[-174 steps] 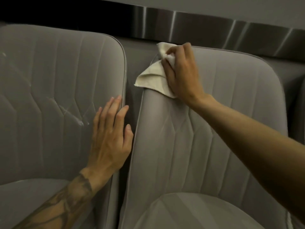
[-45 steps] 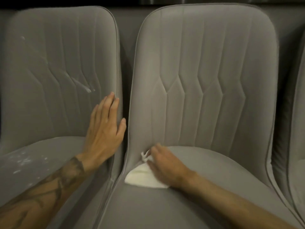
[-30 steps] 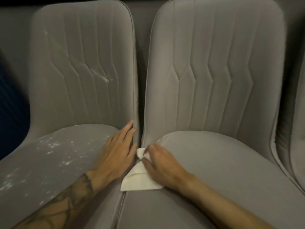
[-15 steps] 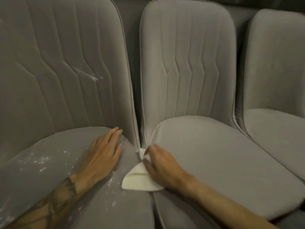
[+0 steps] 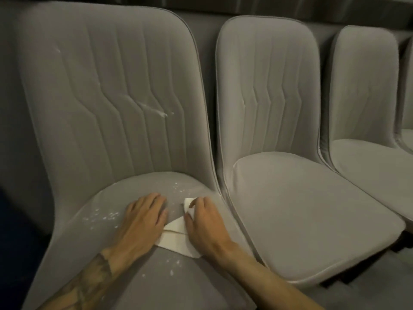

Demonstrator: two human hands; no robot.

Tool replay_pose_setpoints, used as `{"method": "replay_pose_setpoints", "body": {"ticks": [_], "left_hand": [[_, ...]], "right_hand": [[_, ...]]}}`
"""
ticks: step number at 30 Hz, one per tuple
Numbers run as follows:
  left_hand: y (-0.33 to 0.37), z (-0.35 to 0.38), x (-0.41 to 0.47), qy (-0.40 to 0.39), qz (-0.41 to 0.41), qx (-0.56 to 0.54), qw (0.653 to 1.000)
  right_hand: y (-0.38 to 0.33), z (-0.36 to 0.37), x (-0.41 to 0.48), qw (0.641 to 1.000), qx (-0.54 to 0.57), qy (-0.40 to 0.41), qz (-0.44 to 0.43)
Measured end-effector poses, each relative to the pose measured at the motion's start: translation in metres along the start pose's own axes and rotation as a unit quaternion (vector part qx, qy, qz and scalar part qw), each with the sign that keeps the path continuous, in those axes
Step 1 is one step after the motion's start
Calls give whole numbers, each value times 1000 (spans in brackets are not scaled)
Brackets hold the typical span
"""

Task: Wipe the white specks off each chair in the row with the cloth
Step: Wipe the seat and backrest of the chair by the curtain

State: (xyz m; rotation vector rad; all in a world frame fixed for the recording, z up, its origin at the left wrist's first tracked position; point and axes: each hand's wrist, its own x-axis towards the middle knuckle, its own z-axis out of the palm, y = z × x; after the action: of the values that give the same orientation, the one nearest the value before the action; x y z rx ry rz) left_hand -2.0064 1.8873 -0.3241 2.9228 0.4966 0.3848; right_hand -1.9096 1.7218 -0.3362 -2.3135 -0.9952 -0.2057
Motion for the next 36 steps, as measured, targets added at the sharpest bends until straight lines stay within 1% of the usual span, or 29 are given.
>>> {"method": "replay_pose_setpoints", "body": {"ticks": [3,4,7,10,11,12,14,17,18,21,22,24,25,28,30,31,32,34,36], "left_hand": [[-43,-10,-11,-12,-31,-6,999],[-56,-13,-13,-7,-36,-7,999],[-93,-19,-16,18,-42,4,999],[-120,-28,-24,7,-72,9,997],[-126,-30,-28,6,-79,7,997],[-129,-32,-32,5,-88,3,996],[-135,-33,-36,1,-103,-4,995],[-139,-29,-34,11,-106,27,994],[-141,-28,-33,21,-107,35,993],[-142,-22,-34,32,-103,41,993],[-142,-21,-36,41,-102,38,993],[-141,-20,-38,60,-107,27,992],[-140,-19,-38,61,-110,23,992],[-142,-17,-39,71,-116,20,991],[-142,-12,-40,86,-116,9,990],[-142,-11,-40,93,-113,10,989],[-143,-10,-39,98,-110,9,989],[-145,-7,-37,108,-110,-3,988],[-146,-3,-38,114,-110,-11,987]], "right_hand": [[9,0,0,999,-41,-8,-9],[16,0,2,998,-55,8,-1],[29,-3,18,995,-62,56,61],[26,2,41,991,-69,75,81],[21,6,48,992,-66,68,81],[15,11,54,993,-65,64,72],[3,26,66,997,-57,37,29],[8,33,78,996,-64,-44,-42],[16,34,83,995,-67,-48,-54],[31,34,103,995,-93,-18,-26],[27,38,109,995,-96,-14,-20],[5,49,118,994,-97,-30,-28],[-8,55,120,995,-77,-36,-45],[-38,76,109,987,-17,-42,-153],[-32,74,100,981,2,-92,-170],[-22,69,103,981,-15,-100,-164],[-10,64,109,984,-36,-91,-148],[11,58,126,990,-81,-69,-90],[12,61,138,991,-117,-53,-46]]}}
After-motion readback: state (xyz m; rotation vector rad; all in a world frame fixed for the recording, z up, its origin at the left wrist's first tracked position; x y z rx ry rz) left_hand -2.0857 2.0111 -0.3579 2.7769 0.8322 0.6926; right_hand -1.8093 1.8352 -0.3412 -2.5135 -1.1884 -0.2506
